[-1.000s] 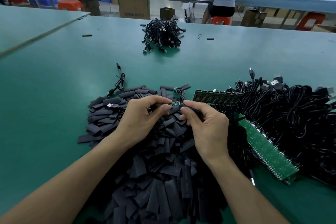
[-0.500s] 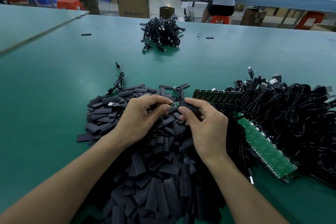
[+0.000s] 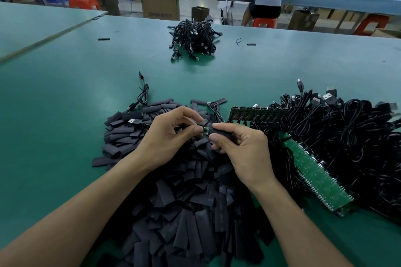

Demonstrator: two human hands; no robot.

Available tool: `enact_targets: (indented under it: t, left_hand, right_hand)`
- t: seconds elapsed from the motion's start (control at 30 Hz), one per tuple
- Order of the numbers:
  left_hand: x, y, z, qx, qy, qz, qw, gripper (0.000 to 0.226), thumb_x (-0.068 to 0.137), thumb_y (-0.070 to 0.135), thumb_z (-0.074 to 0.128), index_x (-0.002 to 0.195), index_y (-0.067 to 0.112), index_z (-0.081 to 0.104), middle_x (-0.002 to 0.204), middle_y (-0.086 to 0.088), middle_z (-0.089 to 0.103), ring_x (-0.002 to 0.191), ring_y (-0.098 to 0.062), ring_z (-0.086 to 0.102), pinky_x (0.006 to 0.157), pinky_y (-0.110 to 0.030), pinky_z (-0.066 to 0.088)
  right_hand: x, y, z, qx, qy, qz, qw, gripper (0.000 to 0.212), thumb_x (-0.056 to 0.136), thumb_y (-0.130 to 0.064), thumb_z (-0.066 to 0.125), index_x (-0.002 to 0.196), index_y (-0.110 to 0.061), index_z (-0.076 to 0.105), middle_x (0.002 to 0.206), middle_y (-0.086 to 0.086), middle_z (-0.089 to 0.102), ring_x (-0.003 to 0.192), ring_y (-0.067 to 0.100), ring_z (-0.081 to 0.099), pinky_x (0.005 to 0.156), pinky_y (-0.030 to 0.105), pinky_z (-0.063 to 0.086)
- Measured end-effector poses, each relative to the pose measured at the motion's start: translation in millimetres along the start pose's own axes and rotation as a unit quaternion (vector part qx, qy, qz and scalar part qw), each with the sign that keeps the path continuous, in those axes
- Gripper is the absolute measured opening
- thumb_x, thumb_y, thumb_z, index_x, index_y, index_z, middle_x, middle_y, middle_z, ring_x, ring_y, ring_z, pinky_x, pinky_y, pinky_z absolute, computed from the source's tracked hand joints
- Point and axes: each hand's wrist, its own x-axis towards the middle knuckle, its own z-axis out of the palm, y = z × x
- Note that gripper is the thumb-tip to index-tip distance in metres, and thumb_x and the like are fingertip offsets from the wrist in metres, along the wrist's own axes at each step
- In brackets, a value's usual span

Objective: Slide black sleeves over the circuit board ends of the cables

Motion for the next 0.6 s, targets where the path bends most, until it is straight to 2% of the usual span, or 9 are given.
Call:
enact_targets:
  t: [0.13, 0.27, 0.37, 0.47, 0.53, 0.6]
  left_hand:
    - [1.1, -1.9, 0.5, -0.009, -0.011, 0.000, 1.000, 0.010, 0.091, 0.011, 0.071, 0.091, 0.020, 0.067, 0.083, 0.004, 0.074, 0.082, -0.012, 0.072, 0.081, -0.026, 0.054]
    - [-0.4, -2.3, 2.4, 0.009, -0.023, 0.016, 1.000, 0.014, 0.091, 0.014, 0.072, 0.093, 0.025, 0.065, 0.084, 0.012, 0.074, 0.081, -0.004, 0.071, 0.076, -0.014, 0.049]
    - [-1.2, -2.0, 2.8, 0.009, -0.019, 0.021, 1.000, 0.010, 0.092, 0.020, 0.071, 0.098, 0.023, 0.063, 0.085, 0.013, 0.074, 0.083, -0.002, 0.070, 0.075, -0.012, 0.047]
    - [-1.7, -0.3, 3.8, 0.027, 0.006, 0.013, 1.000, 0.011, 0.092, 0.031, 0.069, 0.097, 0.025, 0.063, 0.083, 0.012, 0.074, 0.080, -0.007, 0.069, 0.074, -0.023, 0.050]
    - [-1.5, 0.6, 4.6, 0.048, 0.043, 0.009, 0.998, 0.011, 0.090, 0.035, 0.068, 0.089, 0.024, 0.065, 0.078, 0.009, 0.072, 0.075, -0.008, 0.068, 0.073, -0.029, 0.053]
    - [-1.1, 0.4, 5.1, 0.072, 0.059, 0.007, 0.996, 0.018, 0.090, 0.035, 0.072, 0.079, 0.021, 0.068, 0.071, 0.007, 0.069, 0.066, -0.007, 0.063, 0.065, -0.032, 0.052]
  right_hand:
    - [-1.8, 0.0, 0.8, -0.017, -0.005, -0.015, 1.000, 0.029, 0.080, -0.017, 0.082, 0.096, -0.039, 0.072, 0.076, -0.007, 0.076, 0.069, 0.011, 0.073, 0.072, 0.026, 0.060]
    - [-2.3, 0.1, 2.3, -0.039, 0.002, -0.034, 0.999, 0.032, 0.081, -0.017, 0.081, 0.096, -0.043, 0.071, 0.079, -0.014, 0.075, 0.070, 0.006, 0.073, 0.072, 0.022, 0.059]
    - [-1.9, 0.0, 2.9, -0.037, 0.016, -0.039, 0.998, 0.029, 0.083, -0.017, 0.080, 0.095, -0.042, 0.072, 0.077, -0.011, 0.075, 0.069, 0.008, 0.073, 0.069, 0.022, 0.058]
    - [-1.1, 0.3, 3.3, -0.008, 0.034, -0.027, 0.999, 0.025, 0.084, -0.014, 0.078, 0.091, -0.038, 0.074, 0.072, -0.006, 0.074, 0.066, 0.012, 0.072, 0.064, 0.024, 0.058]
    - [-0.6, 0.3, 3.3, 0.009, 0.045, -0.021, 0.999, 0.024, 0.085, -0.012, 0.077, 0.092, -0.035, 0.075, 0.070, -0.004, 0.074, 0.064, 0.012, 0.071, 0.060, 0.020, 0.056]
    - [-0.2, 0.2, 3.8, 0.015, 0.052, -0.018, 0.998, 0.022, 0.086, -0.011, 0.076, 0.092, -0.032, 0.075, 0.069, -0.005, 0.073, 0.062, 0.010, 0.071, 0.058, 0.016, 0.053]
